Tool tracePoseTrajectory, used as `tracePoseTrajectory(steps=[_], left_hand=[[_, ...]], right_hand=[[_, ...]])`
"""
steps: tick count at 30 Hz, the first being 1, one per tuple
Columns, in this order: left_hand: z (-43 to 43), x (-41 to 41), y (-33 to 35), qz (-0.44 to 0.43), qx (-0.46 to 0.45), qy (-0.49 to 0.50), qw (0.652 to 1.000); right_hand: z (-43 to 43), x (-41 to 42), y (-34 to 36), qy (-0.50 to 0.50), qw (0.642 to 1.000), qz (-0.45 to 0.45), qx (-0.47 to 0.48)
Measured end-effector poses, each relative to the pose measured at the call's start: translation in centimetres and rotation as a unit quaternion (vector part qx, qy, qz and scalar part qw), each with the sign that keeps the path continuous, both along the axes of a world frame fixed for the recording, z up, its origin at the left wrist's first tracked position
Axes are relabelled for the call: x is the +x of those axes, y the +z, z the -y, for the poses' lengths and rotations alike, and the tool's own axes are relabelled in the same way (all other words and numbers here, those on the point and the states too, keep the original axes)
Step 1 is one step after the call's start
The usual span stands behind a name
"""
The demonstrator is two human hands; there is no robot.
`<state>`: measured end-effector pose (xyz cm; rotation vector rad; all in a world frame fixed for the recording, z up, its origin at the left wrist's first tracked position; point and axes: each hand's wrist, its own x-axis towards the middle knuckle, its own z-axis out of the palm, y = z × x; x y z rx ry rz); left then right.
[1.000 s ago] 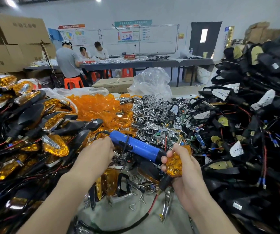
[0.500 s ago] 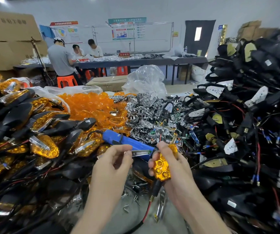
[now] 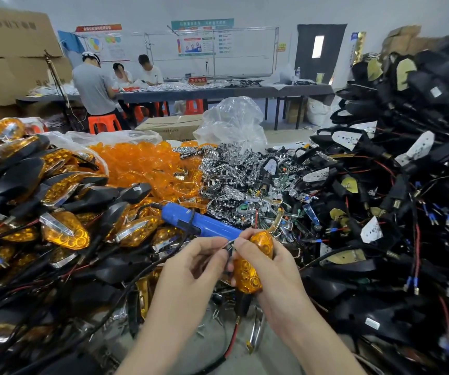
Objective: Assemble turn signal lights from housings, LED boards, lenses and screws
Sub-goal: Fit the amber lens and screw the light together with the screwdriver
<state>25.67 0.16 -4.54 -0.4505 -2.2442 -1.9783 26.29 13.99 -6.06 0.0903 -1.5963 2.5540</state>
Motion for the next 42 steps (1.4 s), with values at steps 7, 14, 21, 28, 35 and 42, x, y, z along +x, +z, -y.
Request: tracePoseTrajectory(steps=[7, 14, 21, 28, 35, 42], left_hand=[[-0.2, 0.6, -0.6, -0.085, -0.073, 0.091, 0.989], [-0.2, 0.7, -0.8, -0.082, -0.076, 0.088, 0.99], [0.3, 0.6, -0.4, 0.028, 0.008, 0.0, 1.0], [1.1, 0.6, 0.4, 0.063, 0.042, -0.062, 0.995], [-0.1, 1.1, -0.3, -0.001, 0.045, -0.028, 0.999], [-0.8, 1.6, -0.9, -0.018, 0.046, -0.011, 0.999]], right_hand=[[-0.1, 0.2, -0.1, -0.012, 0.999, 0.001, 0.047], [-0.2, 0.3, 0.0, -0.014, 0.998, 0.01, 0.058], [-0.4, 0.2, 0.1, -0.042, 0.998, 0.03, 0.021], [-0.5, 0.2, 0.3, -0.037, 0.999, 0.027, 0.01], [-0.4, 0.0, 0.8, -0.041, 0.993, 0.053, -0.095], [-0.2, -0.3, 1.2, -0.063, 0.987, 0.079, -0.123]])
